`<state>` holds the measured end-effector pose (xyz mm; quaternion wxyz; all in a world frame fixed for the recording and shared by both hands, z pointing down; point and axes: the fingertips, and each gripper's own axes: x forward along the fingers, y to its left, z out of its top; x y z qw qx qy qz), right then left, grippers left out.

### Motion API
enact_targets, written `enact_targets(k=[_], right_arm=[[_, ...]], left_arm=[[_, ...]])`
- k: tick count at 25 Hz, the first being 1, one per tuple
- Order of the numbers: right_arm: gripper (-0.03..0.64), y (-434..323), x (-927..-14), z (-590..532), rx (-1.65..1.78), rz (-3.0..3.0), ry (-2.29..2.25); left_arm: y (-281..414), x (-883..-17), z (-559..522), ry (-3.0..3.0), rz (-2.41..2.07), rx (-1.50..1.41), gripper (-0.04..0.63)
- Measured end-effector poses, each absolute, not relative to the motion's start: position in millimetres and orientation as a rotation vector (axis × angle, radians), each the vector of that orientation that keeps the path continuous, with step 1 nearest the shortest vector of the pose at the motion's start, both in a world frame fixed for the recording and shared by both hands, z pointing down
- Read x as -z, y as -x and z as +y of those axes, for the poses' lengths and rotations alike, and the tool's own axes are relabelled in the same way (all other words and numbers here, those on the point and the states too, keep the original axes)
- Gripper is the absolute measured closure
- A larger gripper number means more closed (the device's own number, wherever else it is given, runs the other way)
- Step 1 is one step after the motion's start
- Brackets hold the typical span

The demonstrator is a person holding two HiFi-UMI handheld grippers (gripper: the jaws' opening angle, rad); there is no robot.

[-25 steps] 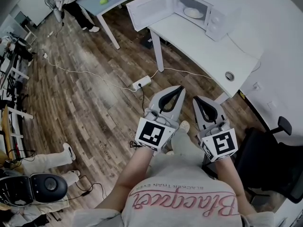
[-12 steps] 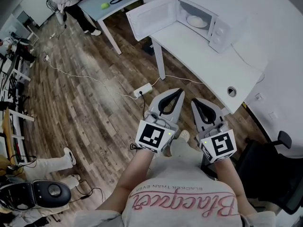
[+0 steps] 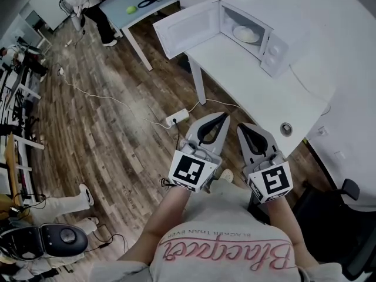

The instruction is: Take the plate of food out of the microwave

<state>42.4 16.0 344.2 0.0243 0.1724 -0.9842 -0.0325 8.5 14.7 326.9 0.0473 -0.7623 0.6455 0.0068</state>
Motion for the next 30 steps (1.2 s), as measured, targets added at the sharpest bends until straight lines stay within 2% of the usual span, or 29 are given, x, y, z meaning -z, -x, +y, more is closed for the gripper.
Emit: enact_targets(k=[14,30], right_arm=[[0.604,-42,-346,-63,0.082,-3.063,-0.556],[0.604,-41,-347,-87,0.074,-3.070,-0.605]], left_arm=[[-13,-333,-69,2.361,1.936,0.015,0.589],[-12,-334,-92,2.384,1.910,-0.011,0.589]])
